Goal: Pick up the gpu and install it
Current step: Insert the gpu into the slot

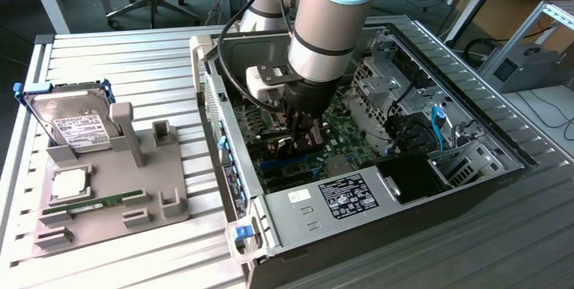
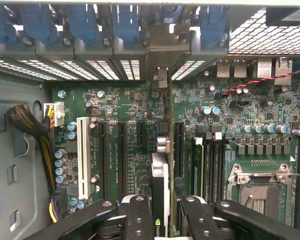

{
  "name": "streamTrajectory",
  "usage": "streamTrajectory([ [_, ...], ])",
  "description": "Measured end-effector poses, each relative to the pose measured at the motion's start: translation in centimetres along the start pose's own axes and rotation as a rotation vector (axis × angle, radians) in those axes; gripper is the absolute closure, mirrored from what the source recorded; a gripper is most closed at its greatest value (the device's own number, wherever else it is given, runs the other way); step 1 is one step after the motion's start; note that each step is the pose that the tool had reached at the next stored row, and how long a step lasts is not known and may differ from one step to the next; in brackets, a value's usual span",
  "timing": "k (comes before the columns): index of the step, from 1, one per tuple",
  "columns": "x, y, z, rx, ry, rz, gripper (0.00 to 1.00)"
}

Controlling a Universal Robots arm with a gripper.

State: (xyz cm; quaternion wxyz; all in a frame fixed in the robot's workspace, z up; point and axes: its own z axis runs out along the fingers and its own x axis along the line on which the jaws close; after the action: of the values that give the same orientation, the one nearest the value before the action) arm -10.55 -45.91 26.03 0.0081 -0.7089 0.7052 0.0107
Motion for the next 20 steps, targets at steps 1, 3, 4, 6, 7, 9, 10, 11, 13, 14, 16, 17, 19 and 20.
streamTrajectory([
  [1, 0.0, 0.0, 0.0, 0.0, 0.0, 0.0, 0.73],
  [3, 0.0, 0.0, 0.05, 0.0001, -0.0001, 0.0, 0.73],
  [4, 0.0, 0.0, 0.06, 0.0, 0.0, 0.0, 0.73],
  [6, 0.0, 0.0, 0.06, 0.0, 0.0, 0.0, 0.73],
  [7, 0.0, 0.0, 0.06, 0.0, 0.0, 0.0, 0.73],
  [9, 0.0, 0.0, 0.06, 0.0, 0.0, 0.0, 0.73],
  [10, 0.0, 0.0, 0.06, 0.0, 0.0, 0.0, 0.73],
  [11, 0.0, 0.0, 0.06, 0.0, -0.0001, 0.0, 0.73],
  [13, 0.0, 0.0, -0.07, 0.0001, -0.0001, 0.0, 0.73],
  [14, -0.01, 0.01, -0.2, 0.0001, 0.0, 0.0, 0.73],
  [16, -0.01, 0.01, -0.38, 0.0, 0.0001, 0.0, 0.73],
  [17, -0.01, 0.01, -0.43, 0.0, 0.0, 0.0, 0.73],
  [19, -0.01, 0.01, -0.43, 0.0002, -0.0002, 0.0, 0.73],
  [20, -0.01, 0.01, -0.44, 0.0001, -0.0002, 0.0, 0.73],
])
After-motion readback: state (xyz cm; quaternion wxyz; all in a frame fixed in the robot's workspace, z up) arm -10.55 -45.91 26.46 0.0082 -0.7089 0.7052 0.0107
